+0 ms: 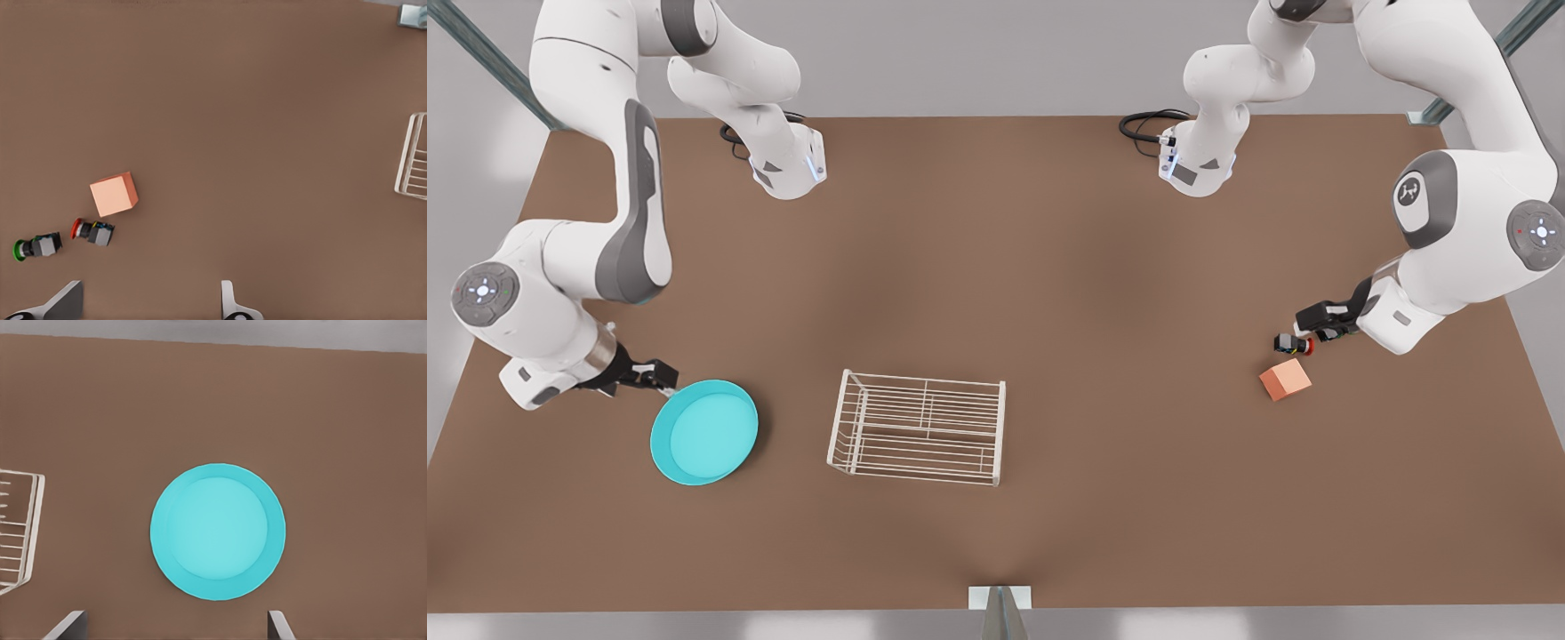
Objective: Place the plate on the shelf with right arm and place the red button switch in the plate with left arm
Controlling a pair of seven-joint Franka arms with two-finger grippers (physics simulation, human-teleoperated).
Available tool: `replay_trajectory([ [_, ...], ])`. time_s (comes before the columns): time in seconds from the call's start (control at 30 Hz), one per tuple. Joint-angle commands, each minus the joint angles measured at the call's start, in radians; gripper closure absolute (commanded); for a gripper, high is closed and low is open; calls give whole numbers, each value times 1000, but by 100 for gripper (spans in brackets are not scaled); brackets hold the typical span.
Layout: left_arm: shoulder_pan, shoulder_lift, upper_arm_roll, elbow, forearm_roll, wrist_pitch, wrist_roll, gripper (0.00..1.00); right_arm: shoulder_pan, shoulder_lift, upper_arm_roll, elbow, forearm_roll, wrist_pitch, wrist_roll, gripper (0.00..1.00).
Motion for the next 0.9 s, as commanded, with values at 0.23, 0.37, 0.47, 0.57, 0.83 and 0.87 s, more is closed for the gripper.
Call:
replay_trajectory([
  [0.23,-10,16,-22,-24,18,-7,-18,0,-143,359,1,307,202,-37,-502,0],
  [0.37,-9,10,-20,-35,18,-16,-17,0,-233,526,59,439,298,-102,-688,0],
  [0.47,-7,10,-20,-38,13,-47,-13,0,-339,569,154,434,298,-92,-735,0],
  [0.57,-9,8,-20,-53,18,-56,-17,0,-374,589,153,436,306,-101,-821,0],
  [0.83,-9,-12,-22,-91,24,-58,-47,0,-419,663,146,433,300,-86,-893,0],
  [0.87,-10,-35,-22,-133,24,-29,-47,0,-419,672,145,431,298,-84,-881,0],
])
